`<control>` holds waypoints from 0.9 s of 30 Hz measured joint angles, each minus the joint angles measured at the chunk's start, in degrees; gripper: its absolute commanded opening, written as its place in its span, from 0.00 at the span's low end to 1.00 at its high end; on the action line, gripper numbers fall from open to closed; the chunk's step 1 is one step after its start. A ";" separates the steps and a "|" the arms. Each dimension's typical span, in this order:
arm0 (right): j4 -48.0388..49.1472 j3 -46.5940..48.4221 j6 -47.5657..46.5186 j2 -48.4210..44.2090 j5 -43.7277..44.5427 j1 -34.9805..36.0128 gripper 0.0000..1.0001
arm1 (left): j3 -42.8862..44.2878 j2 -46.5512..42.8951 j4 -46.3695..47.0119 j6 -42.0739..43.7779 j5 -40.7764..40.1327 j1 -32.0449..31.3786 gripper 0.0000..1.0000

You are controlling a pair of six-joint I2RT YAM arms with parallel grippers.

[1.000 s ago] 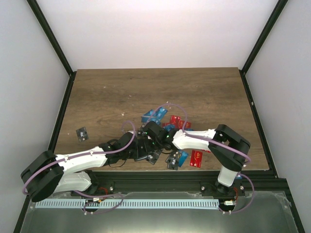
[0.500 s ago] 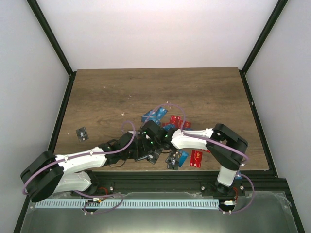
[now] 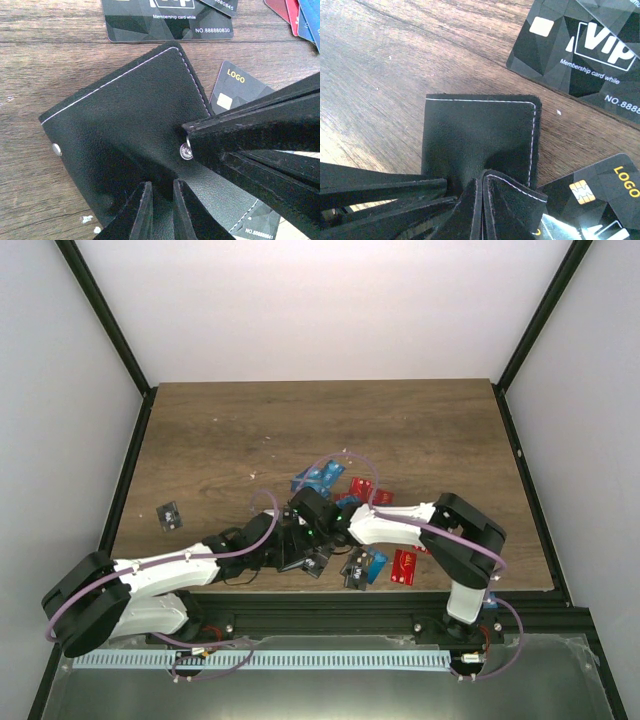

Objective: Put the credit cards into the card holder

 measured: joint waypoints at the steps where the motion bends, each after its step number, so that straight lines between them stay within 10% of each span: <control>1: -0.57 0.50 -0.04 0.28 0.02 0.00 0.01 | -0.02 -0.02 0.00 0.00 0.00 0.00 0.15; 27: -6.97 7.15 -1.40 3.91 6.56 2.80 0.01 | -2.56 -9.11 -2.08 -0.59 2.12 -0.11 0.19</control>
